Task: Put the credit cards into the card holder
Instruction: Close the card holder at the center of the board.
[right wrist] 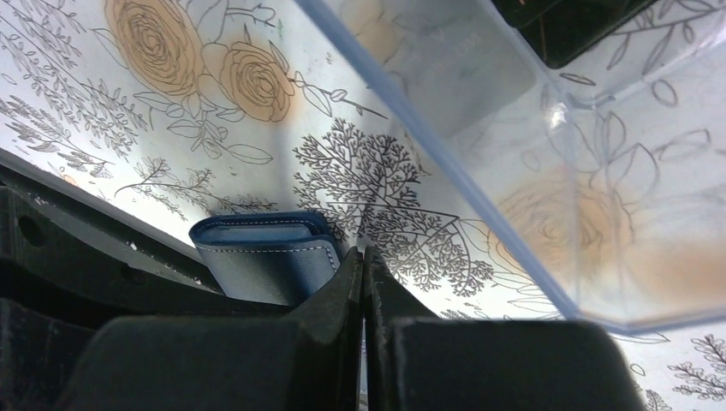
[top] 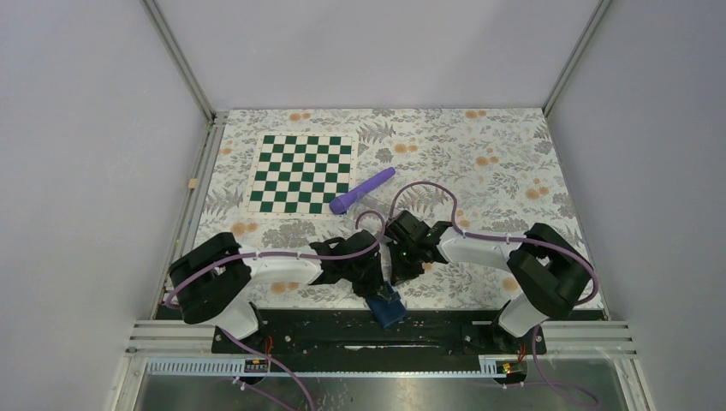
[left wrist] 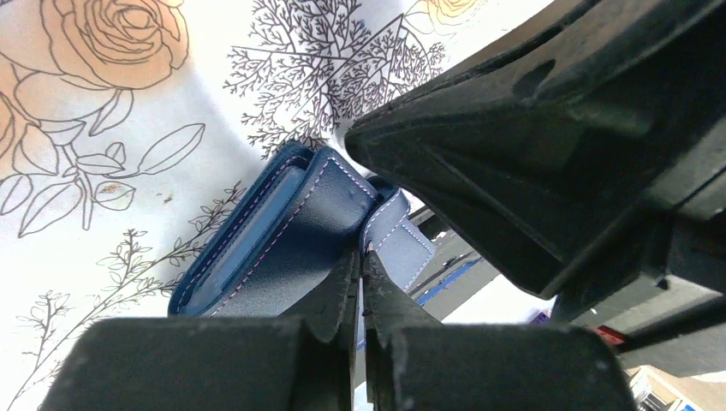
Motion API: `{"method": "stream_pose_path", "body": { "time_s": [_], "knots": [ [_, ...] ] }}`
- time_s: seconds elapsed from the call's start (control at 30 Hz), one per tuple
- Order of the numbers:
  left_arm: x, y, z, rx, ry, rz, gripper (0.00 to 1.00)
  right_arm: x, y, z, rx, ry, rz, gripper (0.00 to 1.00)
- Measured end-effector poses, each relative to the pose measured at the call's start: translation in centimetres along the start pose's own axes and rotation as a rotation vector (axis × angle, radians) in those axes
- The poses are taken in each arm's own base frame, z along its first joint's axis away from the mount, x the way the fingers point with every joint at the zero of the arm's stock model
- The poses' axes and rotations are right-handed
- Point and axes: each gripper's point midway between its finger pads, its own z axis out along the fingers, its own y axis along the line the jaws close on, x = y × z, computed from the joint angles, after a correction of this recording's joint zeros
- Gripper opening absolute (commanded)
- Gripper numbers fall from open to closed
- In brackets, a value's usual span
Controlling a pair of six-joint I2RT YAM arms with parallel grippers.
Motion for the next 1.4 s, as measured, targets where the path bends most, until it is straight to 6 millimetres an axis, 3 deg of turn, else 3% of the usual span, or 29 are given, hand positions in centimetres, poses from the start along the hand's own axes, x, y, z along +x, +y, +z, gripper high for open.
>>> {"method": "stream_pose_path", "body": {
  "time_s": [0.23, 0.57, 0.8, 0.93, 1.07, 1.4],
  "knots": [
    [0.0, 0.1, -0.2, -0.015, 0.004, 0.014, 0.0, 0.5, -1.0, -0.9, 0.045, -0.007, 0.007, 0.0],
    [-1.3, -1.0, 0.7, -0.087, 0.066, 0.218, 0.0, -1.1, -1.0, -6.0, 0.015, -0.189, 0.024, 0.0],
    [-3.5, -3.8, 2.7, -0.093, 0.114, 0.385, 0.0, -1.2, -6.6, -7.1, 0.061, -0.249, 0.224, 0.0],
    [-4.4, -4.9, 3.0, -0.101, 0.129, 0.45, 0.0, -0.5, -7.9, -7.5, 0.07, -0.262, 0.267, 0.0],
    [-4.4, -5.3, 2.5, -0.104, 0.138, 0.488, 0.0, -0.7, -7.6, -7.8, 0.044, -0.273, 0.269, 0.0],
    [-2.1, -3.7, 2.0, -0.147, 0.195, 0.491, 0.0, -1.9, -4.8, -6.5, -0.111, -0.236, 0.244, 0.0]
  ]
}}
